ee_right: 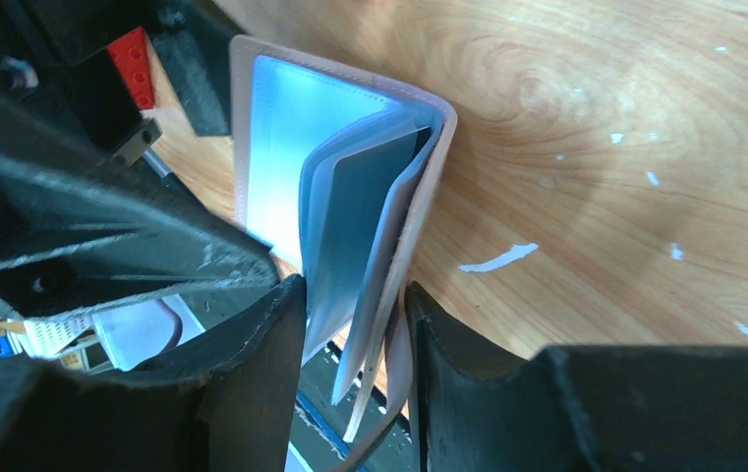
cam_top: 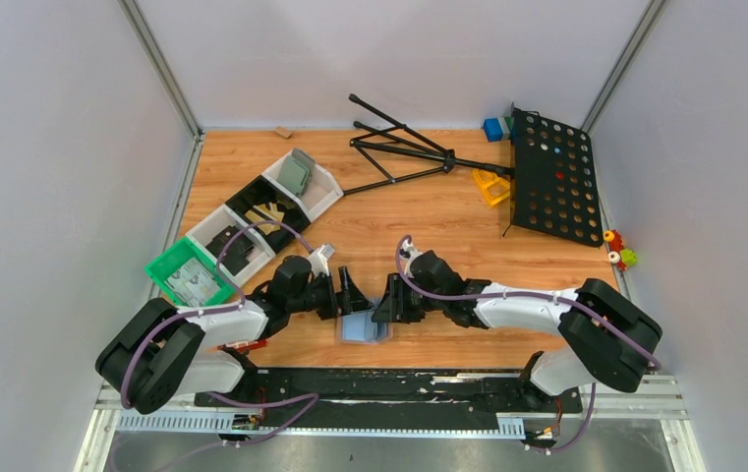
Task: Take the credit cards out of the card holder
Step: Remove the credit card from the card holder.
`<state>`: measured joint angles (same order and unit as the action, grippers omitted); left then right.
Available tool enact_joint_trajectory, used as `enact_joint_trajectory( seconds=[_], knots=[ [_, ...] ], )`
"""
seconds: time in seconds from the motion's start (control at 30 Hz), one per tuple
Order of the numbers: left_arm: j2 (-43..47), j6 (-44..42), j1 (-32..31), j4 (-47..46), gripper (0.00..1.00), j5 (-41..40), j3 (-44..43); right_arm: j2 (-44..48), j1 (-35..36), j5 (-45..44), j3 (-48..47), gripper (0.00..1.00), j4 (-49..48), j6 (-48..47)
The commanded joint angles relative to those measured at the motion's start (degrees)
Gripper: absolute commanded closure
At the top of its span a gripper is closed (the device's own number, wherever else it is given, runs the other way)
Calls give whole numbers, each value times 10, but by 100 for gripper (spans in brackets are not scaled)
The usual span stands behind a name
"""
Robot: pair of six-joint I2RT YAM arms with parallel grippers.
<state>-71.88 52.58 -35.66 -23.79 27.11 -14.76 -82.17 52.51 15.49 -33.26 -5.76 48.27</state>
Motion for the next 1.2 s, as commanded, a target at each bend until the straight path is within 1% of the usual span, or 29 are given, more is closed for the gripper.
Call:
enact_joint_trajectory(
  seconds=[0.0,0.1,0.2,0.27,0.33,0.47,0.6,0.67,0.8,0.87,1.0,1.1,1.17],
  knots=[
    [-22,-20,-8,24,9,-48,-24,16,11,25,-11,59,-28,-14],
    [-39,-30,-8,45,14,-56,-39,19,11,35,-15,56,-27,-18],
    [-60,-39,-8,56,23,-65,-50,28,11,43,-19,50,-26,-20],
    [-77,-35,-8,50,31,-65,-50,36,10,42,-19,48,-20,-21],
    [-84,-24,-8,27,35,-57,-42,45,9,38,-15,47,-16,-21],
    [-79,-15,-8,7,32,-47,-31,58,0,25,-1,45,-1,-17],
    [-41,-10,-9,10,31,-48,-16,66,-9,11,20,47,8,-13],
    [-15,-10,-8,16,31,-47,-10,68,-11,-1,25,46,24,-15],
    [17,-1,-8,18,37,-39,0,83,-14,-6,38,45,25,-13],
    [25,-4,-8,28,38,-34,-3,89,-15,-7,40,47,23,-12],
    [35,-4,-9,30,44,-28,-4,86,-20,-7,42,56,26,-13],
    [43,3,-9,23,45,-18,0,76,-24,-7,44,66,29,-11],
    [50,8,-8,20,46,-14,3,67,-27,-6,48,71,25,-11]
  ],
)
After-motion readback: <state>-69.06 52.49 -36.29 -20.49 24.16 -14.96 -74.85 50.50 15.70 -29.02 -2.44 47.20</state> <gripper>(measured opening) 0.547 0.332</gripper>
